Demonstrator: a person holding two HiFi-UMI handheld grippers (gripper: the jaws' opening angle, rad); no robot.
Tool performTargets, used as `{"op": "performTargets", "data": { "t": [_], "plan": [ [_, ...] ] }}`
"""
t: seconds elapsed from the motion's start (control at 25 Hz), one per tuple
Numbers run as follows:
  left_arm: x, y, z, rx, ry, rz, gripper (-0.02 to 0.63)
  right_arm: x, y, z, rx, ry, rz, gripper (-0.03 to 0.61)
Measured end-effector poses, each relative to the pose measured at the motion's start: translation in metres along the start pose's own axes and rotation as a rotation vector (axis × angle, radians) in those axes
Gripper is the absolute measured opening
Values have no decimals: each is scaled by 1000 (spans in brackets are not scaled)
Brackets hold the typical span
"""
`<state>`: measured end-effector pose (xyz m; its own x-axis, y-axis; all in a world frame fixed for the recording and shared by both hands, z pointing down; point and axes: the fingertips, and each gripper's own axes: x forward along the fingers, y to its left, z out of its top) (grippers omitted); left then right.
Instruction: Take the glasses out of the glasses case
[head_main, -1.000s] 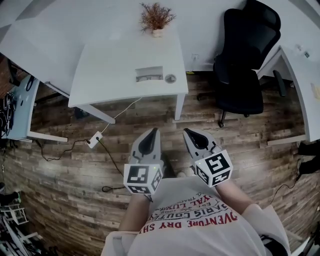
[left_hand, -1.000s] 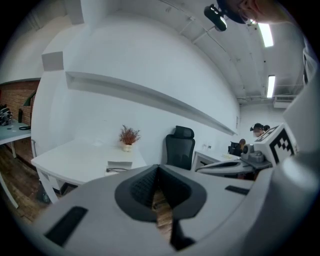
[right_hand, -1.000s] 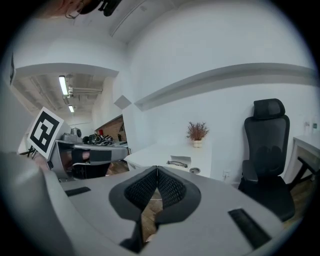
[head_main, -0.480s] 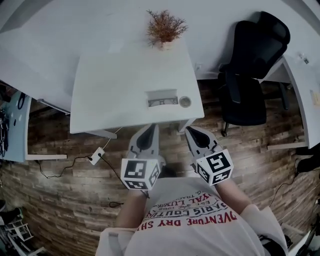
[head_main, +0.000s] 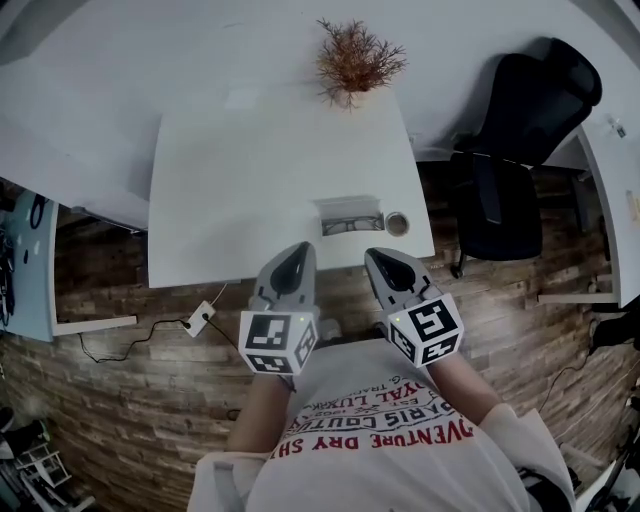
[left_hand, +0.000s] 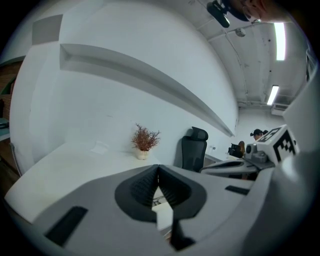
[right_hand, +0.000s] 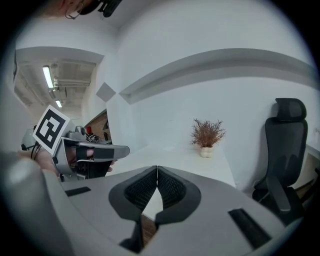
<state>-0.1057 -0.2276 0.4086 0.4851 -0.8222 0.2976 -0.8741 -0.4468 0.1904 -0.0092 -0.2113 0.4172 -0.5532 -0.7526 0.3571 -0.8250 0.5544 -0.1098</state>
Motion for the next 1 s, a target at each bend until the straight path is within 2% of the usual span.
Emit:
{"op": "performTargets", "data": {
  "t": [0.24,0.36,0.68,1.0],
  "plan": [
    [17,19,6,-13,-2,55,-3,31,-12,10,-7,8,57,12],
    [27,24,6,-28,6,96,-3,47,-21,9,-23,44,100,12],
    [56,45,-14,-114,74,228,-3,95,-44,-16,-120,270,261,12],
    [71,55,-54,-211,157,309,-3,128,-56,-75,-246,514,400,15]
  ]
}}
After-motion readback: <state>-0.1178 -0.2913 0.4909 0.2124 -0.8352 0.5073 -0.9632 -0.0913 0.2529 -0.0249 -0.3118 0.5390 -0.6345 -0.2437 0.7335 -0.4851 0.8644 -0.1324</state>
